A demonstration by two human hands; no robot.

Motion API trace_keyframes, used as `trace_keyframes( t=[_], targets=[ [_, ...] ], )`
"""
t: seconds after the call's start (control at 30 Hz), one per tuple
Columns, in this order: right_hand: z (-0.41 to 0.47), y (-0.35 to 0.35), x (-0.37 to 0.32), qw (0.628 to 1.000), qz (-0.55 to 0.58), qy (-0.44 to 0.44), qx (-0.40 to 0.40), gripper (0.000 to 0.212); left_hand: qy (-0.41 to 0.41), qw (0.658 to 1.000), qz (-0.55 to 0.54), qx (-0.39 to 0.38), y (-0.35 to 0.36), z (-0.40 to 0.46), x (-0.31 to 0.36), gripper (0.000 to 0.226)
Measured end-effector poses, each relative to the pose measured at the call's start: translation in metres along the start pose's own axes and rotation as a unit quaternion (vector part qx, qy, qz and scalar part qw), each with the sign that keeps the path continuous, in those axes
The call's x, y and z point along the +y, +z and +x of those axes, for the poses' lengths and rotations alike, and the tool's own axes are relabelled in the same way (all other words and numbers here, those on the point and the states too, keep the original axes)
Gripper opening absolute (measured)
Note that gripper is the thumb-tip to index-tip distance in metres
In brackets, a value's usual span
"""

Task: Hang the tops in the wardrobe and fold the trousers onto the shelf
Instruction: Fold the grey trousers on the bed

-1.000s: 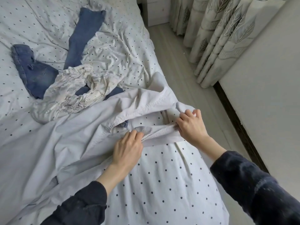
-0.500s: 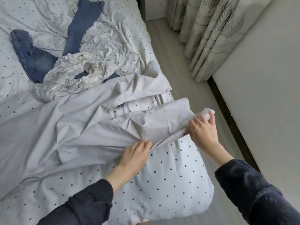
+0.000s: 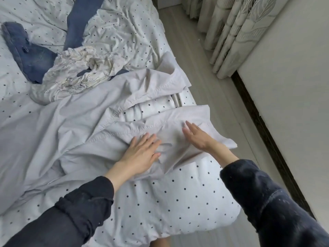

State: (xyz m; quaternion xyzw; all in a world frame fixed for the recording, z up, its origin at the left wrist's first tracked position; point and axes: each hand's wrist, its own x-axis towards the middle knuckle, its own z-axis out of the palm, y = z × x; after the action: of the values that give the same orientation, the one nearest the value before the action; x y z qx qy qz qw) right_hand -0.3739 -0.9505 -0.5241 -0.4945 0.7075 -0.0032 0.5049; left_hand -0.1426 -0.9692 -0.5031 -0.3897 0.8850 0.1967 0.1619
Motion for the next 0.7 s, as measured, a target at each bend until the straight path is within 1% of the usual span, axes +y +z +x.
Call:
trace_keyframes(
  t=[0.03,0.07,0.1,0.13,0.2,0.23,0.27,0.33,0.37,0.4,0.43,0.47,0.5,0.53,0.57,0.6,0.67,0.7],
  targets=[
    [0.005,0.005,-0.003,0.999,-0.022,0.015,-0.042,0.054,0.010,1.000,0.016,0.020,0.003,0.000,-0.004,0.064],
    [0.008,0.008,-0.005,0.996,-0.056,0.030,-0.068,0.051,0.013,0.997,0.041,0.066,0.003,0.002,-0.009,0.047],
    [0.011,0.010,-0.007,0.993,-0.093,0.041,-0.058,0.048,0.008,0.990,0.065,0.124,0.000,0.006,-0.017,0.041],
    [0.011,0.009,-0.010,0.991,-0.124,0.048,-0.010,0.046,-0.009,0.979,0.080,0.190,-0.004,0.011,-0.024,0.048],
    [0.017,0.004,-0.019,0.975,-0.171,0.044,0.133,0.039,-0.045,0.959,0.105,0.259,-0.027,0.021,-0.040,0.060],
    [0.021,0.000,-0.025,0.967,-0.171,0.024,0.189,0.038,-0.056,0.954,0.121,0.270,-0.037,0.028,-0.047,0.069],
    [0.028,-0.002,-0.029,0.962,-0.144,0.002,0.232,0.039,-0.066,0.951,0.138,0.270,-0.042,0.034,-0.055,0.080],
    [0.046,-0.011,-0.042,0.944,-0.093,-0.046,0.313,0.042,-0.087,0.956,0.151,0.237,-0.044,0.048,-0.068,0.099],
    [0.061,-0.015,-0.049,0.925,-0.101,-0.083,0.358,0.047,-0.093,0.959,0.144,0.224,-0.040,0.054,-0.074,0.104],
    [0.072,-0.020,-0.053,0.903,-0.139,-0.115,0.390,0.056,-0.092,0.961,0.139,0.220,-0.035,0.056,-0.077,0.106],
    [0.086,-0.024,-0.057,0.881,-0.198,-0.142,0.405,0.068,-0.090,0.961,0.138,0.224,-0.029,0.059,-0.081,0.104],
    [0.095,-0.029,-0.060,0.863,-0.270,-0.158,0.396,0.081,-0.085,0.959,0.134,0.235,-0.027,0.058,-0.082,0.097],
    [0.104,-0.034,-0.065,0.854,-0.336,-0.160,0.362,0.091,-0.081,0.956,0.128,0.251,-0.025,0.058,-0.084,0.087],
    [0.112,-0.037,-0.069,0.846,-0.384,-0.161,0.334,0.096,-0.077,0.952,0.122,0.269,-0.024,0.056,-0.085,0.079],
    [0.117,-0.039,-0.073,0.841,-0.413,-0.153,0.313,0.095,-0.073,0.948,0.117,0.287,-0.027,0.054,-0.086,0.075],
    [0.122,-0.041,-0.077,0.844,-0.419,-0.137,0.306,0.086,-0.071,0.945,0.109,0.302,-0.030,0.051,-0.086,0.075],
    [0.126,-0.046,-0.083,0.865,-0.370,-0.106,0.321,0.055,-0.087,0.936,0.081,0.333,-0.038,0.047,-0.084,0.076],
    [0.125,-0.049,-0.082,0.869,-0.340,-0.103,0.345,0.040,-0.098,0.931,0.058,0.348,-0.043,0.044,-0.082,0.071]
  ],
)
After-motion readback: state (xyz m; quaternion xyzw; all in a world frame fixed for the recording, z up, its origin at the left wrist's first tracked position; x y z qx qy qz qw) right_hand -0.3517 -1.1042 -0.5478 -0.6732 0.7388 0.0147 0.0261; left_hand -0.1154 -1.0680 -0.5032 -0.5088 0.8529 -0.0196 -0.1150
